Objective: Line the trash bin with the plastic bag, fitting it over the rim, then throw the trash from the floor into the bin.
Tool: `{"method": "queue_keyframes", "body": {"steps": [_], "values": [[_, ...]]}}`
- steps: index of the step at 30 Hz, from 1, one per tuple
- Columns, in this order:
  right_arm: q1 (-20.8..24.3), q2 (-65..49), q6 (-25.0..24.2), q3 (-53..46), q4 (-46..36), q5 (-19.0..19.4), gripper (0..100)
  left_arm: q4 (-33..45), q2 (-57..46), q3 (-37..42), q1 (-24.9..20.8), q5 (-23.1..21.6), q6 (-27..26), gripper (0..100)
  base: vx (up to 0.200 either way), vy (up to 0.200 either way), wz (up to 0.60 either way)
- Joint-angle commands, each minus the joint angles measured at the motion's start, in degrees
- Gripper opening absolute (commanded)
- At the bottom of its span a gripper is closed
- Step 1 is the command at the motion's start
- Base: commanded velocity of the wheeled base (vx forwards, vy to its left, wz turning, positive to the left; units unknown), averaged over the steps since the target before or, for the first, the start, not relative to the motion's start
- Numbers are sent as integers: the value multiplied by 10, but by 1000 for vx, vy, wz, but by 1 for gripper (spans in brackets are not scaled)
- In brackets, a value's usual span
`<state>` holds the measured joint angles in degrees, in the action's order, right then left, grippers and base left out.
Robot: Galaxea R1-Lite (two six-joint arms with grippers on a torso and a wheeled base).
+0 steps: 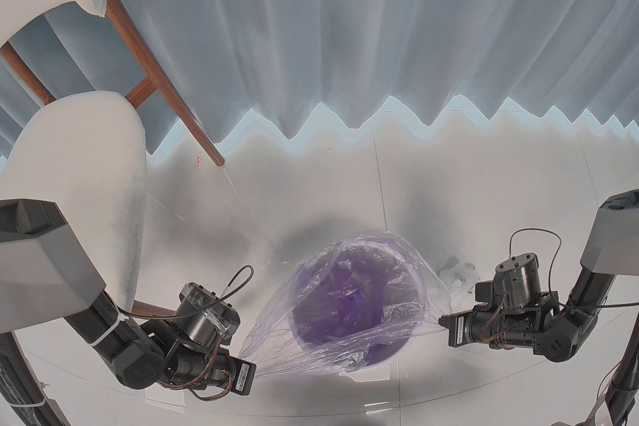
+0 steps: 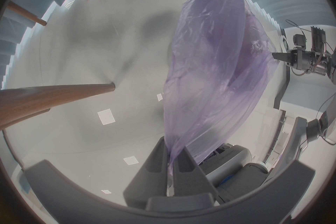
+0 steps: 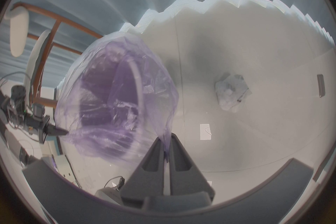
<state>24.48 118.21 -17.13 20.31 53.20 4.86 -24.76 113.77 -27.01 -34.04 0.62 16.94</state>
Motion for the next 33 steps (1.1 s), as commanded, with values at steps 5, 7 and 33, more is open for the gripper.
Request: {"method": "queue_keyframes", "body": {"steps": [5,7,33], "values": [[12,-3,34,-41,9,22,0,0,2,7,-5,0,-24,0,0,0,0],[12,2,40,-45,9,23,0,0,6,6,-5,0,-31,0,0,0,0],[-46,89,49,28,9,16,0,1,89,-38,32,18,-55,0,0,0,0]]}}
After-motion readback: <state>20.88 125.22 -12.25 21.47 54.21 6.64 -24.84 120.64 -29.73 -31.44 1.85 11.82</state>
